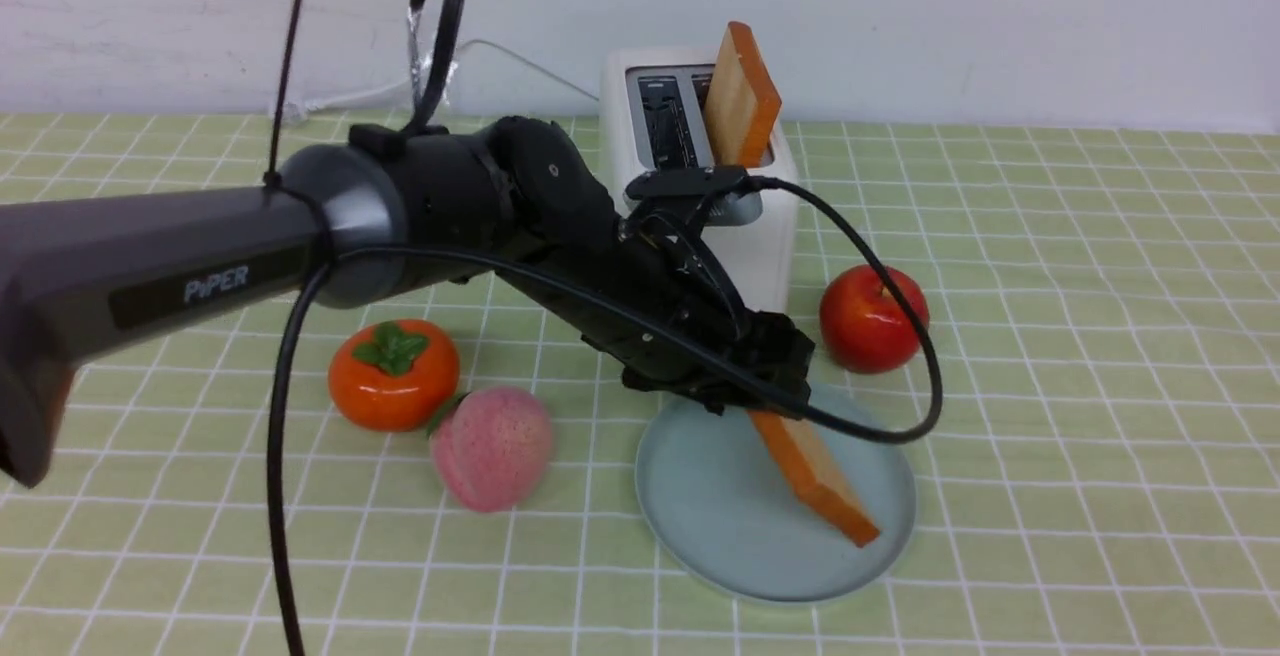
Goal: Take toasted bread from bread machine on green coffee tablecloth place on plate.
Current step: 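Place the slice of bread on the plate with the left gripper, then grasp the toast slice in the toaster and pull it up out of the slot with the right gripper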
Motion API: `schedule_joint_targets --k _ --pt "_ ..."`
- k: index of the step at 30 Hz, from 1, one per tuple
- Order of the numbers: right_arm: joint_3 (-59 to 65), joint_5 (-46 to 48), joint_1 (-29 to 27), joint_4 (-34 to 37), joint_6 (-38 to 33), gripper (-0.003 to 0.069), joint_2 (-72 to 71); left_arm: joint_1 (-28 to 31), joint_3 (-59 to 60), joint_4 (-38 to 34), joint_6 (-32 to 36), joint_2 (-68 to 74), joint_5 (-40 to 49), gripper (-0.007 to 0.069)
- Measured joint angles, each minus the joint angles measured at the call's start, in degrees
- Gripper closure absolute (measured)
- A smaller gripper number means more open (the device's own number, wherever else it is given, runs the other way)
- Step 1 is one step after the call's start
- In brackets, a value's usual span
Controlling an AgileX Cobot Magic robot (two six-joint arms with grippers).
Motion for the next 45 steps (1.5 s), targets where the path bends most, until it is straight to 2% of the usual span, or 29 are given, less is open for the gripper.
schedule_joint_targets --k 5,6,9,10,11,13,14,15,17,20,26,28,30,31,34,40,45 --pt "0.0 -0.12 0.0 0.0 0.0 0.0662 0.0 0.0 0.0 11.42 -8.61 -4.08 3.35 0.009" --pt "0.0 -0.2 0.0 0.0 0.0 0.0661 0.0 0.0 0.0 11.42 -8.99 -4.22 3.57 0.0092" --pt "0.0 -0.56 0.0 0.0 0.0 0.0661 0.0 0.0 0.0 16.33 -13.39 -6.14 7.66 0.0144" --pt "0.0 -0.71 0.0 0.0 0.0 0.0661 0.0 0.0 0.0 17.85 -15.25 -7.68 11.14 0.0225" --pt "0.0 -0.71 0.0 0.0 0.0 0.0661 0.0 0.0 0.0 18.07 -15.55 -8.09 11.49 0.025" --pt "0.0 -0.71 0.0 0.0 0.0 0.0661 0.06 0.0 0.0 18.63 -16.44 -10.12 14.34 0.037" --pt "-0.14 -0.65 0.05 0.0 0.0 0.0661 0.42 0.0 0.13 18.8 -16.65 -12.47 15.9 0.051" --pt "-0.42 -0.54 0.12 0.0 0.0 0.0661 0.95 0.0 0.51 18.93 -16.64 -15.34 16.71 0.0591" --pt "-1.35 -0.2 0.12 0.0 0.0 0.0659 2.75 0.0 1.73 18.94 -16.64 -19.87 16.73 0.0638" --pt "-2.68 0.59 0.12 0.0 0.0 0.0659 5.26 0.0 4.97 18.99 -16.64 -26.53 15.23 0.0638" --pt "-4.44 -0.88 0.12 3.0 -1.3 0.0657 15.46 0.0 24.44 18.55 -13.93 -50.83 2.11 0.0638" --pt "-4.59 -1.44 0.12 4.91 -3.3 0.0657 17.97 0.0 29.0 18.32 -13.37 -55.71 -0.18 0.0638" --pt "-5.93 -1.79 0.12 10.55 -8.71 0.0655 24.57 0.0 39.57 18.23 -12.55 -67.03 -6.5 0.0638" --pt "-6.29 -1.86 0.12 11.44 -10.14 0.0655 25.7 0.0 39.57 18.23 -12.55 -67.03 -6.98 0.0638" --pt "-11.49 -2.4 0.12 17.69 -16.74 0.0655 36.61 0.0 51.62 18.18 -10.3 -81.47 -15.74 0.0638" --pt "-22.31 -2.7 0.62 19.27 -19.01 0.0648 51.33 0.0 63.05 18.18 -9.83 -94.49 -24.17 0.0638" --pt "-32.91 -7.44 5.1 16.5 -19.33 0.0635 61.21 0.0 66.75 18.18 -9.83 -96.87 -24.91 0.0638"
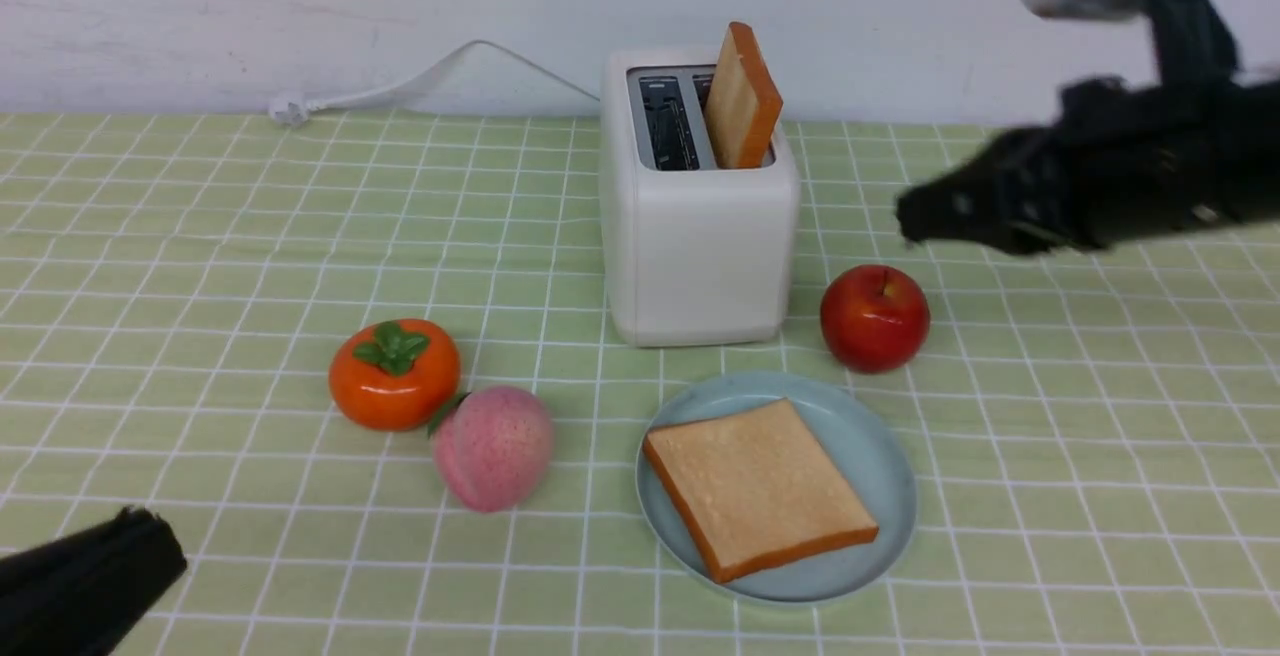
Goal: Take toasted bread from bread machine on green coffee tablecloth place on plate.
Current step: 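Grasp the toast slice in the toaster and pull it up out of the slot with the right gripper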
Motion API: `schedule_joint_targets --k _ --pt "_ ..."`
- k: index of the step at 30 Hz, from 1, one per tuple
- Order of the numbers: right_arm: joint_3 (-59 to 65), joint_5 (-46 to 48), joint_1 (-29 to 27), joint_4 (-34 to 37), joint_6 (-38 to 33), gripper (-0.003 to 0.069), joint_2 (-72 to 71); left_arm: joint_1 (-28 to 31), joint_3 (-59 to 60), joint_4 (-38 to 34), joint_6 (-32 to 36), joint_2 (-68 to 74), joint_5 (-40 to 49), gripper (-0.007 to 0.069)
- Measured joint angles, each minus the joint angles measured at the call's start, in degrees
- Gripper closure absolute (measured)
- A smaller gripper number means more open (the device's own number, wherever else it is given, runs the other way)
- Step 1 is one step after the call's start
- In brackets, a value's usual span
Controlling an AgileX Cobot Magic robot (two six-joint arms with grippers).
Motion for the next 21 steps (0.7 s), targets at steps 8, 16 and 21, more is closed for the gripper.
schedule_joint_targets --k 8,16,21 --pt "-16.55 -4.17 4.36 -8.44 7.73 0.0517 14.39 0.0 0.21 0.0 0.0 3.19 -0.34 0.0638" --pt "-25.45 -13.54 4.36 -14.76 15.63 0.02 25.31 0.0 0.21 -0.05 0.0 3.38 -0.39 0.0638" --pt "-26.43 -18.94 4.36 -15.0 16.35 0.0144 30.8 0.0 0.21 -0.1 0.0 3.38 -0.39 0.0638"
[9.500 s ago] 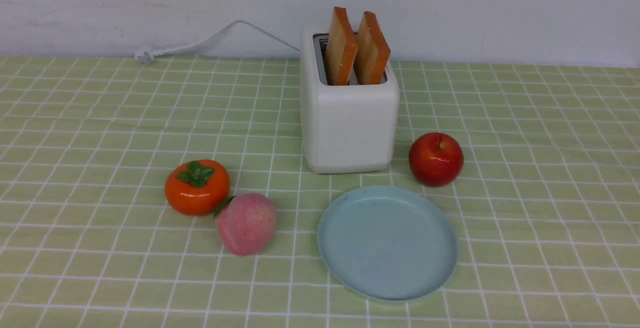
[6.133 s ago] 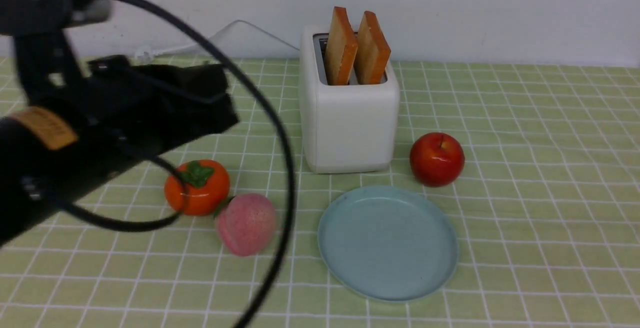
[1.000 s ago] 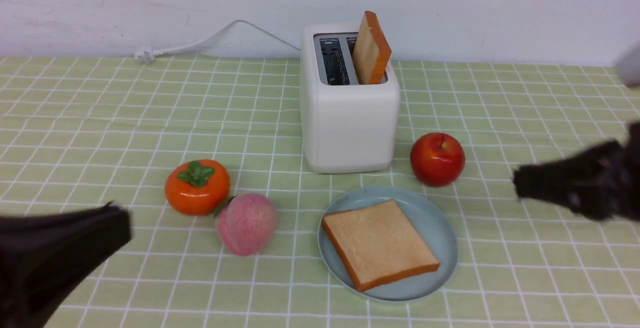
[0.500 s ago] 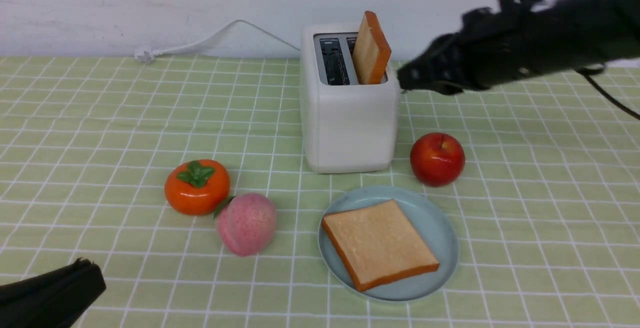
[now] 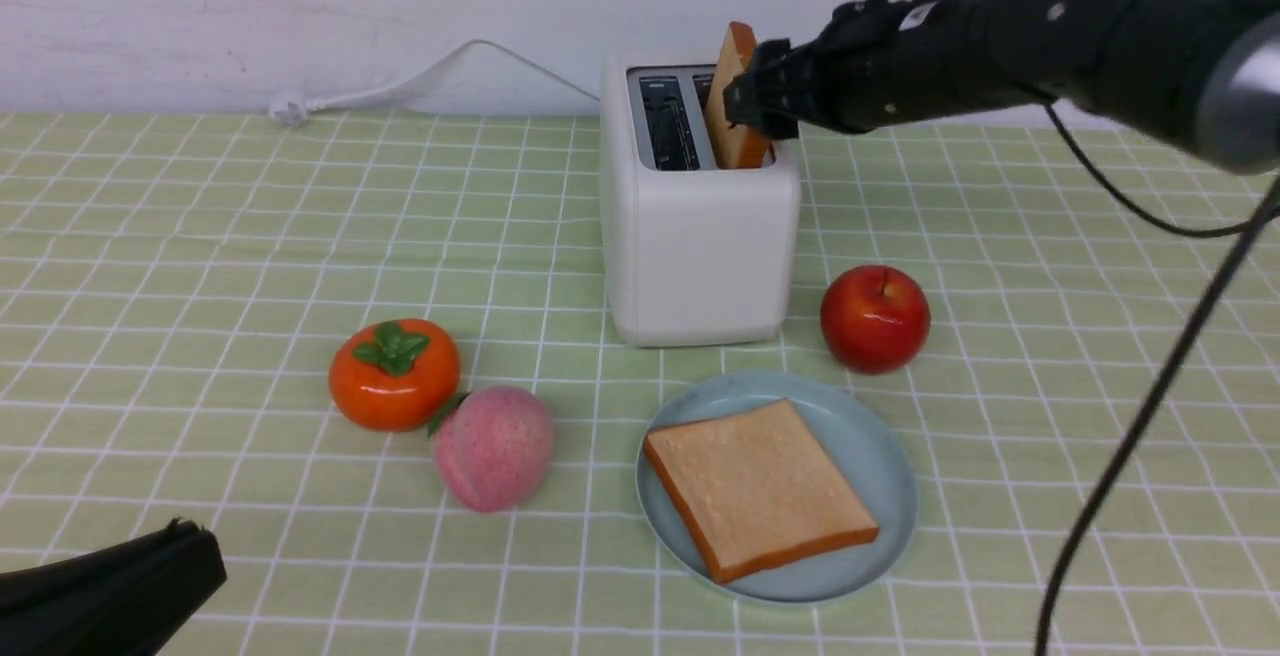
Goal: Take toasted bread from bread machine on green coffee tablecloth place on plate.
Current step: 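Grasp the toast slice in the toaster and pull it up out of the slot with the right gripper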
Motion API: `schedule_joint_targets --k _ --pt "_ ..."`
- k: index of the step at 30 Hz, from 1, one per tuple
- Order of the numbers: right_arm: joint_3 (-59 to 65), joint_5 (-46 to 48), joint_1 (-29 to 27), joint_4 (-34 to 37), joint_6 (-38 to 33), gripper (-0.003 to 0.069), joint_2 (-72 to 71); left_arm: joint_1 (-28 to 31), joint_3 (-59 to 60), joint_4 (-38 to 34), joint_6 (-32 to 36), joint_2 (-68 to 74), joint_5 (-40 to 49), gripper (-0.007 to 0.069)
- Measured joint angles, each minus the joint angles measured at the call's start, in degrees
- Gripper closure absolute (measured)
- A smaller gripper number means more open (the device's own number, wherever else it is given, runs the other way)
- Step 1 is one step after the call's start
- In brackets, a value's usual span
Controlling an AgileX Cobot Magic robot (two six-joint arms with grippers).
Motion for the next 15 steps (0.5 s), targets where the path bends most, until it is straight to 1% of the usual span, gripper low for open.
schedule_joint_targets --k 2,4,5,6,7,8,9,10,11,12,13,15 --pt "0.0 -1.81 0.0 0.0 0.0 0.0164 1.21 0.0 0.0 0.0 0.0 0.0 0.0 0.0638" --pt "-0.05 -4.41 0.0 0.0 0.0 0.0209 2.04 0.0 0.0 -0.05 0.0 0.0 0.0 0.0638" --pt "-0.1 -4.63 0.0 0.0 0.0 0.0219 2.11 0.0 0.0 -0.1 0.0 0.0 0.0 0.0638" --pt "-0.18 -5.89 0.0 0.06 0.0 0.0266 2.43 0.0 0.0 -0.09 0.0 0.0 0.0 0.0638" --pt "-0.18 -5.89 0.05 0.06 0.0 0.0272 2.43 0.0 0.0 -0.09 0.0 0.0 0.0 0.0638" --pt "-0.25 -6.18 0.08 0.21 0.0 0.0297 2.48 0.0 0.0 -0.09 0.0 0.0 0.0 0.0638" --pt "-0.39 -7.02 0.22 0.37 0.0 0.0361 2.47 0.0 0.0 -0.09 0.0 0.0 0.0 0.0638" --pt "-0.39 -7.29 0.24 0.49 0.0 0.038 2.47 0.0 0.0 -0.09 0.0 0.0 0.0 0.0638" --pt "-0.39 -7.62 0.29 0.85 0.0 0.0419 2.47 0.0 0.0 -0.09 0.0 0.0 0.0 0.0638" --pt "-0.39 -7.62 0.29 0.9 0.0 0.0425 2.47 0.0 0.0 -0.09 0.0 0.0 0.0 0.0638" --pt "-0.44 -7.67 0.29 1.18 0.06 0.0466 2.47 0.0 0.0 -0.11 0.0 0.0 0.0 0.0638" --pt "-0.44 -7.73 0.29 1.79 0.2 0.051 2.47 0.0 0.0 -0.11 0.0 0.0 0.0 0.0638"
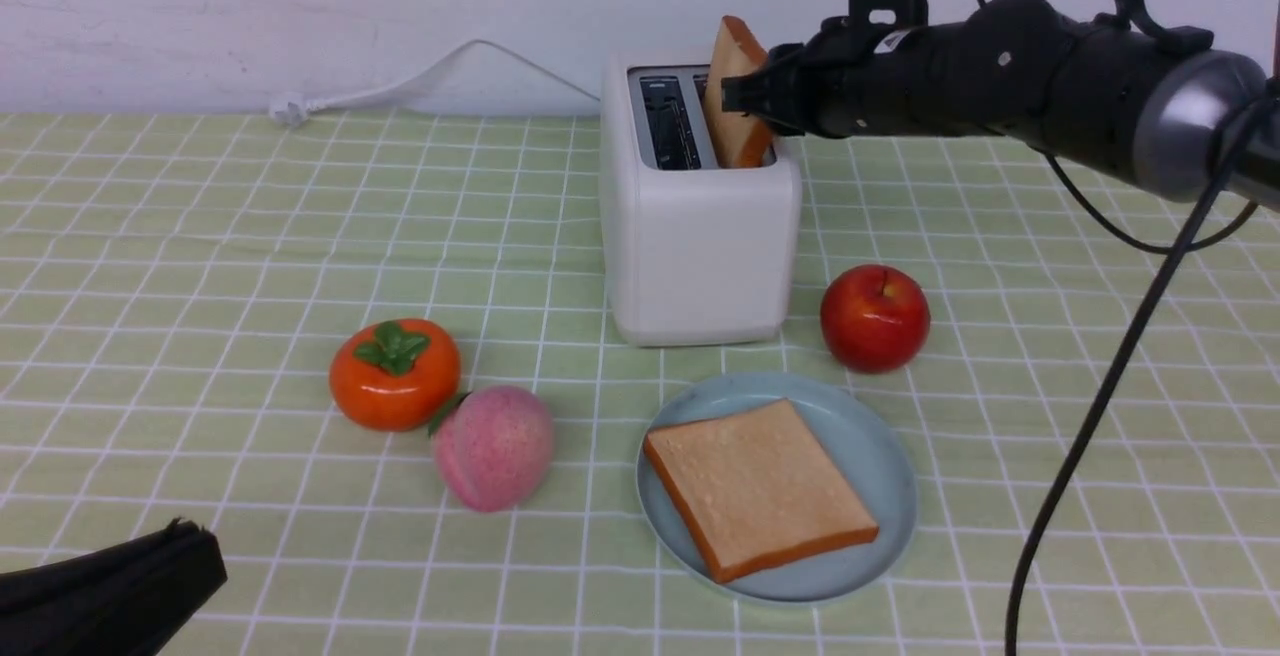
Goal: Take toasted bread from bread machine on green coffee tablecloth place on plate.
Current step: 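Grasp the toast slice in the toaster and pull it up out of the slot with the right gripper, then place the held slice of bread on top of the slice on the plate with the right gripper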
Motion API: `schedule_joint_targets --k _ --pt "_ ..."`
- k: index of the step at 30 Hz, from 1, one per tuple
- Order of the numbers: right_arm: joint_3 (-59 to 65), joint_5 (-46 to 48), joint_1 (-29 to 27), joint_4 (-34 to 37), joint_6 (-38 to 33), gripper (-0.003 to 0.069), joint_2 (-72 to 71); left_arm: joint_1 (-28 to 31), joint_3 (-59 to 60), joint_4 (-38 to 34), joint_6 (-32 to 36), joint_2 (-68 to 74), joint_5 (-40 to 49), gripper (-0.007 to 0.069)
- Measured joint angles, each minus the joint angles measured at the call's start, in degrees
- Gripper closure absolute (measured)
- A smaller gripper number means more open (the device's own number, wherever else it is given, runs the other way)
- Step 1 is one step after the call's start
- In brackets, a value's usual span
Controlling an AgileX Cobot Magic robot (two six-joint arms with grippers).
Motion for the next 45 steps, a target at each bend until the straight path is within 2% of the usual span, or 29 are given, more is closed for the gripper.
schedule_joint_targets --k 3,9,14,19,20,25,29,34,35,40,45 --pt "0.0 0.0 0.0 1.01 0.0 0.0537 0.0 0.0 0.0 0.0 0.0 0.0 0.0 0.0638" --pt "0.0 -0.16 0.0 2.29 0.0 0.0537 -2.19 0.0 0.0 0.0 0.0 0.0 0.0 0.0638" --pt "0.0 2.5 -0.06 2.22 0.0 0.0537 -9.61 0.0 0.0 0.0 0.0 0.0 0.04 0.0638" --pt "-0.04 16.95 -0.06 -1.33 -0.88 0.0537 -20.25 0.0 0.0 0.0 0.0 0.0 0.04 0.0637" --pt "-0.04 16.95 -0.06 -1.6 -0.94 0.0537 -20.25 0.0 0.0 0.0 0.0 0.0 0.09 0.0637" --pt "-0.19 41.88 -0.06 -11.04 1.5 0.0537 -27.09 0.0 0.0 0.0 0.0 0.0 0.4 0.0636" --pt "3.63 51.28 -0.1 -12.08 3.66 0.0537 -27.22 0.0 0.0 -0.05 0.0 0.0 0.46 0.0636" --pt "14.13 48.68 -0.1 -0.72 -0.88 0.0538 -24.65 0.0 0.0 -1.31 0.0 0.0 0.46 0.0634" --pt "14.43 48.42 -0.1 -0.27 -1.15 0.0538 -24.46 0.0 0.0 -1.36 0.0 0.0 0.46 0.0634" --pt "17.52 43.23 -1.12 11.56 -8.52 0.0541 -16.76 0.0 0.0 -1.59 0.0 0.0 0.56 0.0634" --pt "17.66 41.75 -3.48 16.43 -10.31 0.0541 -11.66 0.0 0.0 -1.78 0.0 0.0 0.58 0.0634"
